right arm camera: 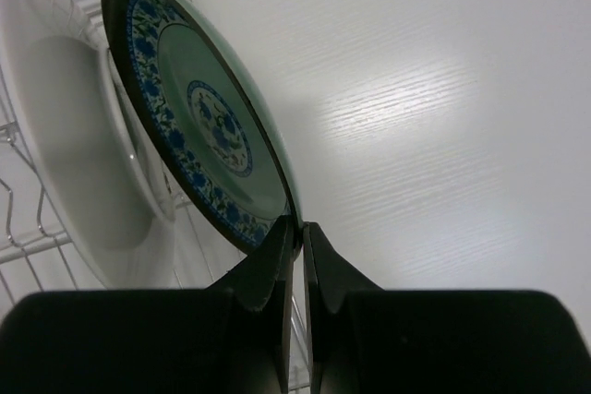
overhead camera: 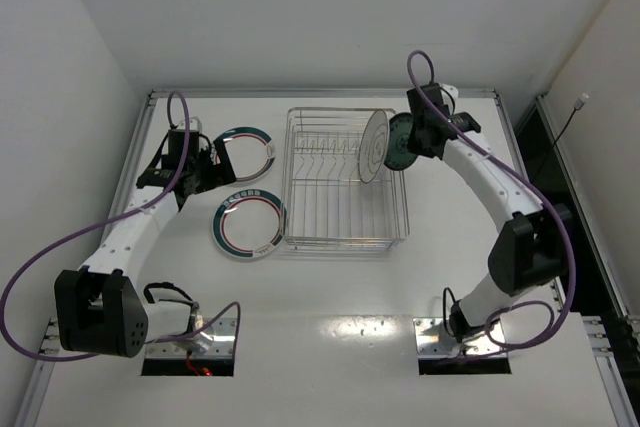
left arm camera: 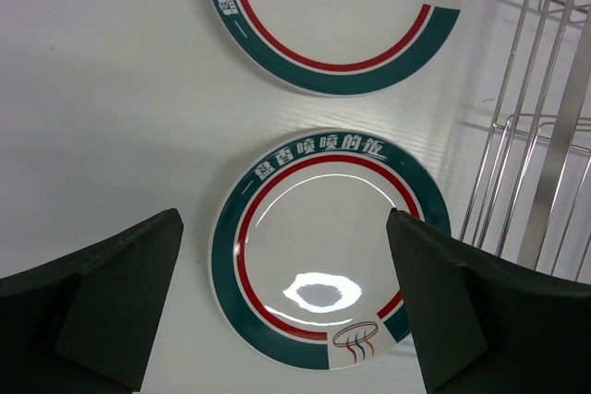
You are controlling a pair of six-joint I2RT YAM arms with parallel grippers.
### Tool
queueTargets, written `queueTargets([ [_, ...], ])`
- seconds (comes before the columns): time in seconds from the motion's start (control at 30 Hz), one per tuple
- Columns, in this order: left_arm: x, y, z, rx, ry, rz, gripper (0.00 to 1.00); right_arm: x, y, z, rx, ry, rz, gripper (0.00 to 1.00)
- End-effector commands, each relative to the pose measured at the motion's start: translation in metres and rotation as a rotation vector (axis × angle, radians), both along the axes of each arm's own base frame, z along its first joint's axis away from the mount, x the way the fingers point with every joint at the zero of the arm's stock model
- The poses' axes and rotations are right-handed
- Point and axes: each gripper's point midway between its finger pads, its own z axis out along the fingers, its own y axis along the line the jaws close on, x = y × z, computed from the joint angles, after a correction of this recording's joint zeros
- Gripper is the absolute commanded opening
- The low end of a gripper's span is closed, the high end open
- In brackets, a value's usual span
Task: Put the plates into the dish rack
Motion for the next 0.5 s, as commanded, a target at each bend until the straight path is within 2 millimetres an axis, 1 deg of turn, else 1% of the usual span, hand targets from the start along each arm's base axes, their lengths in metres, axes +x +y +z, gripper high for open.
queueTargets([
  [0.0,0.011,-0.003,0.02,0.003,-0.062,-0.018,0.91,0.009,0.002,0.015,-0.085,-0.026,-0.031,0.0],
  [0.03,0.011,-0.003,0.02,0.003,-0.062,-0.018,0.91,0.014,0.006,0.018,-0.091,-0.035,-0.029,0.0],
  [0.1,0.011,-0.003,0.02,0.003,-0.062,-0.018,0.91,0.014,0.014,0.018,-0.119,-0.022,-0.015,0.0],
  [0.13,0.011,-0.003,0.02,0.003,-0.062,-0.018,0.91,0.019,0.019,0.026,-0.123,-0.038,-0.013,0.0],
  [0.17,0.011,-0.003,0.02,0.003,-0.062,-0.018,0.91,0.019,0.019,0.017,-0.164,-0.003,-0.016,0.0],
  [0.2,0.011,-0.003,0.02,0.003,-0.062,-0.018,0.91,0.02,0.027,0.017,-0.177,0.002,-0.002,0.0],
  [0.27,0.011,-0.003,0.02,0.003,-0.062,-0.018,0.91,0.024,0.033,0.014,-0.219,0.02,0.001,0.0],
  [0.3,0.011,-0.003,0.02,0.003,-0.062,-0.018,0.91,0.026,0.041,0.018,-0.227,0.01,0.01,0.0],
  [0.33,0.011,-0.003,0.02,0.003,-0.062,-0.018,0.91,0.026,0.043,0.017,-0.242,0.012,0.005,0.0],
  [0.37,0.011,-0.003,0.02,0.003,-0.062,-0.018,0.91,0.023,0.039,0.018,-0.291,0.024,-0.008,0.0],
  [0.4,0.011,-0.003,0.02,0.003,-0.062,-0.018,0.91,0.022,0.043,0.019,-0.315,0.021,-0.002,0.0],
  [0.43,0.011,-0.003,0.02,0.003,-0.062,-0.018,0.91,0.021,0.036,0.022,-0.351,0.019,-0.023,0.0],
  [0.47,0.011,-0.003,0.02,0.003,-0.062,-0.018,0.91,0.019,0.038,0.02,-0.358,0.018,-0.025,0.0],
])
